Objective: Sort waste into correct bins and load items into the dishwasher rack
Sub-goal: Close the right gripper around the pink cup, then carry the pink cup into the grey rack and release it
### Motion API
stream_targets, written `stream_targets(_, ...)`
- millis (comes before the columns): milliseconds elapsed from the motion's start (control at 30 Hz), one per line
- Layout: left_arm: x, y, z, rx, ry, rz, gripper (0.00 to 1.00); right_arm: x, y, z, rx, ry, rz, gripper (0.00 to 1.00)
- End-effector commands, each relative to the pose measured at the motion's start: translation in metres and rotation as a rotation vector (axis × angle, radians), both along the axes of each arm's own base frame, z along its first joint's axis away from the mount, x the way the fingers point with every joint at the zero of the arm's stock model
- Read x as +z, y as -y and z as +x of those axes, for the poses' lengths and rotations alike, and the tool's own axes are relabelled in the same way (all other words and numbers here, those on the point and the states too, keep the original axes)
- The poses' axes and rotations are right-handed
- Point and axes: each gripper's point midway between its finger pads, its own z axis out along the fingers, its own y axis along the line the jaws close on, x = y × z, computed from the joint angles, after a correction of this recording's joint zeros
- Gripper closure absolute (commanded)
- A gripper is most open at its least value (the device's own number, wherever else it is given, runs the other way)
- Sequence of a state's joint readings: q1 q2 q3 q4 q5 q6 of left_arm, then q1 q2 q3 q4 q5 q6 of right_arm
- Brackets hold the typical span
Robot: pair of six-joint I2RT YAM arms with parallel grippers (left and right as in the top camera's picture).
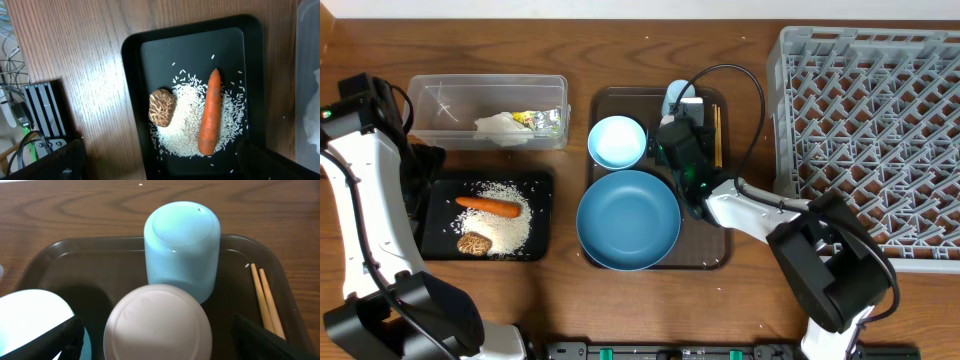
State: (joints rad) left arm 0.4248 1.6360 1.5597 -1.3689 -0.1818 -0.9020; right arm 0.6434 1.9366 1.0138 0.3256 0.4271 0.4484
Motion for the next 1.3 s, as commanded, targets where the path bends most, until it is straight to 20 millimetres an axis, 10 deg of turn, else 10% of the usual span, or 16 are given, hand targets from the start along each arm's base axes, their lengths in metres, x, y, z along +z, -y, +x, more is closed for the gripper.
stream_targets(0, 0.001, -0.001, -0.002, 0.016, 0.002, 0.002, 0.02, -0.011, 0.006, 0.005, -0.028, -0.008, -0.012, 0.13)
stream_targets(767, 0.001, -0.001, -0.002, 0.016, 0.002, 0.002, 0.02, -0.008, 0.002, 0.003, 0.003, 0.004, -0.042, 0.41)
stream_targets(1267, 0.001, -0.001, -0.002, 0.016, 0.001, 0.002, 0.02, 0.065, 0.018, -0.033, 0.044, -0.038, -0.059, 0.47)
